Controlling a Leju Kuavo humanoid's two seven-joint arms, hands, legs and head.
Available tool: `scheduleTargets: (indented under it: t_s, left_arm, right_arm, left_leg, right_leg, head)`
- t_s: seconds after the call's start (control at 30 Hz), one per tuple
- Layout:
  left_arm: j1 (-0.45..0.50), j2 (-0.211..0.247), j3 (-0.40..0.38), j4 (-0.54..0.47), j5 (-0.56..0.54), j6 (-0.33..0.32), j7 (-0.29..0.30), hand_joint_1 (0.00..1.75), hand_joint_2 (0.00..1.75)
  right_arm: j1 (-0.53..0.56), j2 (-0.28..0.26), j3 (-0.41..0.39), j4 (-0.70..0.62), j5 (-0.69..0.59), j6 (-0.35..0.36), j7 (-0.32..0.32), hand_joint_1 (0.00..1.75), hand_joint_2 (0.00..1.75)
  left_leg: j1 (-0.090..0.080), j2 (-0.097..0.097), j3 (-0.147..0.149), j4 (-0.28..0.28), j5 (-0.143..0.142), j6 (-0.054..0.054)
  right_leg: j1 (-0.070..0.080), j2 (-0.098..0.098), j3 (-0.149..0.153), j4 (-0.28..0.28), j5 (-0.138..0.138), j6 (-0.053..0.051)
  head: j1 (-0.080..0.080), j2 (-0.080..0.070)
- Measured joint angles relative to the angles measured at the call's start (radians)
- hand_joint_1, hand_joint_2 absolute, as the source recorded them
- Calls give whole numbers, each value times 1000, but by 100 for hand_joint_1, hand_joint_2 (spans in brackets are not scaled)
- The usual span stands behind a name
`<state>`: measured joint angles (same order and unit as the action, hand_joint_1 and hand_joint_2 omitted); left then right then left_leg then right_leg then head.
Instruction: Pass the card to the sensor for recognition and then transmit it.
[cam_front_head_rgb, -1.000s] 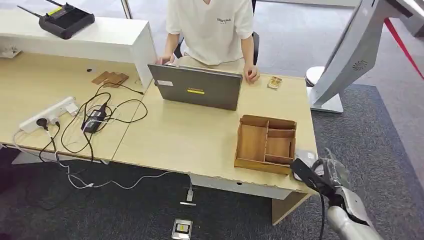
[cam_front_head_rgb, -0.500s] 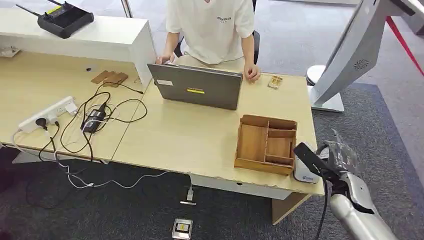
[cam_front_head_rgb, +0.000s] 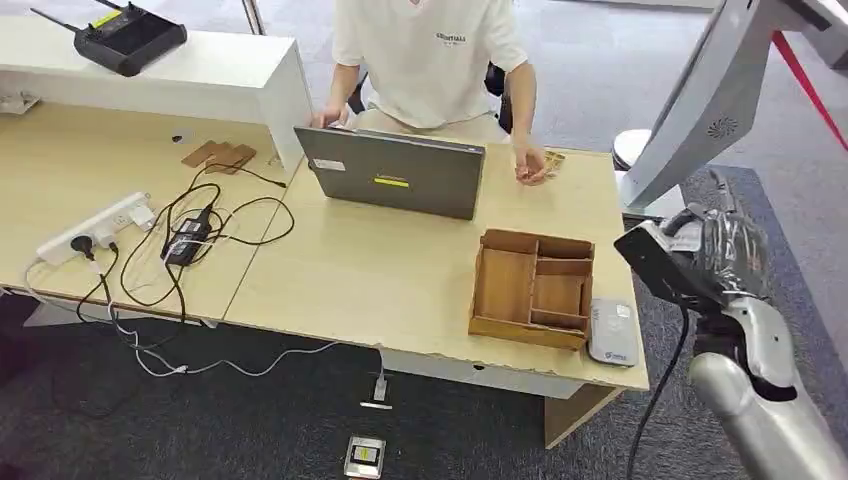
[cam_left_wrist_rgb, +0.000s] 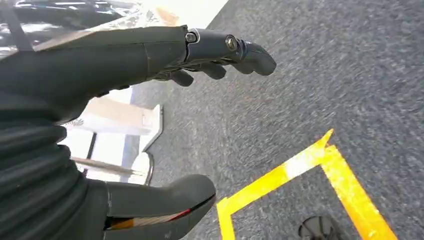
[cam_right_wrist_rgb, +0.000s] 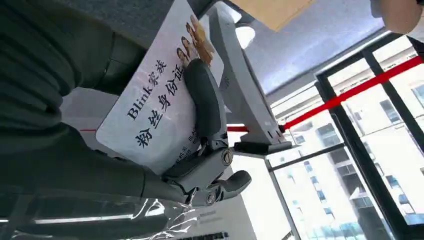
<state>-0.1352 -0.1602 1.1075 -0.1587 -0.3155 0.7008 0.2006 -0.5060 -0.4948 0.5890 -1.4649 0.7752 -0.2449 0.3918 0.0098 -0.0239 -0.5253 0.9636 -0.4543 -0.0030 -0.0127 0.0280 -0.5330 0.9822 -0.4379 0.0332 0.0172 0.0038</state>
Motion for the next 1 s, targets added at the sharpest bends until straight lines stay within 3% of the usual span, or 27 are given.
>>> scheduleTargets:
  t_s: [0.33,0.47,0.73,0.77,0.9,0.97,1.0]
  left_arm:
    - [-25,8,78,1,-48,-26,-6,0,175]
    - [-29,22,91,1,-72,-39,15,0,175]
    - [-31,32,100,1,-88,-31,31,0,175]
    - [-31,32,100,1,-89,-30,34,0,175]
    - [-32,35,104,1,-91,-27,43,0,175]
    - [-31,35,107,1,-89,-21,44,0,175]
    - [-31,35,108,1,-88,-20,44,0,175]
  right_arm:
    - [-100,46,17,-6,37,135,-55,162,175]
    - [-213,98,58,98,34,172,-86,164,175]
    - [-386,206,117,347,21,152,-129,175,175]
    - [-405,219,122,376,21,149,-130,166,175]
    - [-456,267,140,490,17,136,-139,168,175]
    - [-473,287,147,537,11,129,-143,161,175]
    - [-480,296,150,564,9,127,-144,133,175]
  left_leg:
    - [0,0,-3,0,0,0]
    - [0,-1,-4,0,2,0]
    - [0,-3,-7,0,3,0]
    - [0,-3,-7,0,3,0]
    - [0,-3,-7,0,3,0]
    - [0,-3,-7,0,3,0]
    - [0,-3,-7,0,3,0]
  right_leg:
    - [0,0,-2,2,0,0]
    - [0,0,-4,2,0,0]
    - [1,-1,-6,3,0,0]
    - [1,-1,-6,3,0,0]
    - [1,-1,-6,3,0,0]
    - [1,-1,-6,3,0,0]
    - [1,-1,-6,3,1,0]
  head:
    - [0,0]
    - [0,0]
    - [0,0]
    - [0,0]
    - [0,0]
    - [0,0]
    - [0,0]
